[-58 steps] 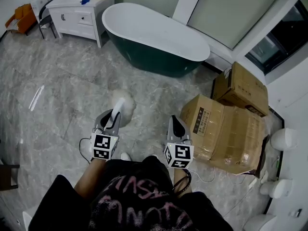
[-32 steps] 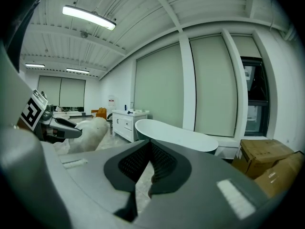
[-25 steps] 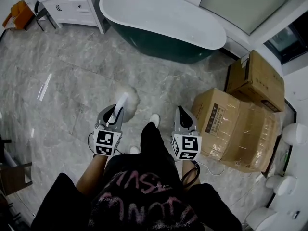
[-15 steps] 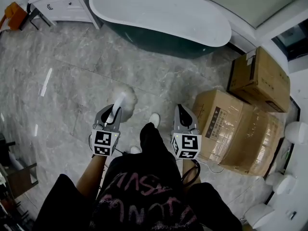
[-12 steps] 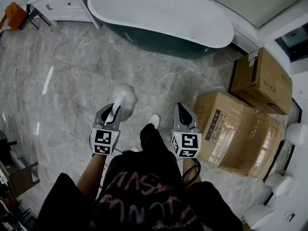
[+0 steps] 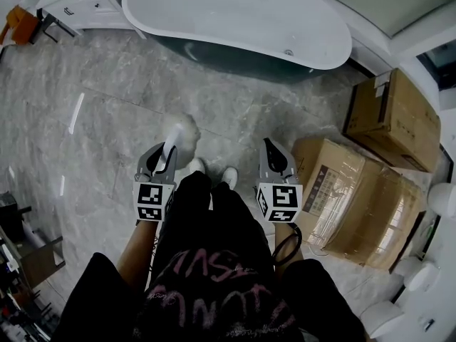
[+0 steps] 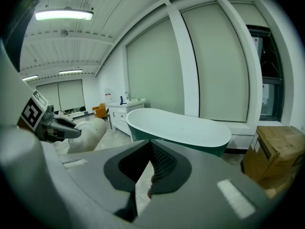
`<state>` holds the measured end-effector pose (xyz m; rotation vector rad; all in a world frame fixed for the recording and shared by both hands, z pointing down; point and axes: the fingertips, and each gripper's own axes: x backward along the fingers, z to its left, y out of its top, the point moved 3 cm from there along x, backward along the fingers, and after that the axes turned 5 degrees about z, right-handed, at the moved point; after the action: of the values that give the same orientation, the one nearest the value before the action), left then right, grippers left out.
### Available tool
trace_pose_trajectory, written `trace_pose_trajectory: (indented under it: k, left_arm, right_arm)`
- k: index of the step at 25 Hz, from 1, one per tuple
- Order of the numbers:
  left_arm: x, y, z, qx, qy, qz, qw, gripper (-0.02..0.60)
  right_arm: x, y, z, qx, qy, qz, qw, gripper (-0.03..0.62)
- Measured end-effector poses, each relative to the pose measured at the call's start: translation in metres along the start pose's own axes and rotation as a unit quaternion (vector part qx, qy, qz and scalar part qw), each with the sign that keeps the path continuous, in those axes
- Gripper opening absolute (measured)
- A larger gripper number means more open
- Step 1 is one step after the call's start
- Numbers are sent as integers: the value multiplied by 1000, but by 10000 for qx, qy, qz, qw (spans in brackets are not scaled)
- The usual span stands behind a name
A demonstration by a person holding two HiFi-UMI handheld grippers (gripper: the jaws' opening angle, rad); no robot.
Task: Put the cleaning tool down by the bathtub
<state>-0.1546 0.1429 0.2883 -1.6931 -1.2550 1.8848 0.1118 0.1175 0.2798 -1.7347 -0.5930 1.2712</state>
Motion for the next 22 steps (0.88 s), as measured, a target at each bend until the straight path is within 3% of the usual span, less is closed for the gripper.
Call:
trace_pose_trajectory:
  k: [12,22]
  left_arm:
    - [-53,8,24,113,-29,109,9999,87]
    - [-128,0,56,336,-27,384,9987,87]
  right_arm:
    - [-33,-5,-19,-149,-168,268,9994,23]
    - [-101,-23,-36,-322,-293,493,9978,23]
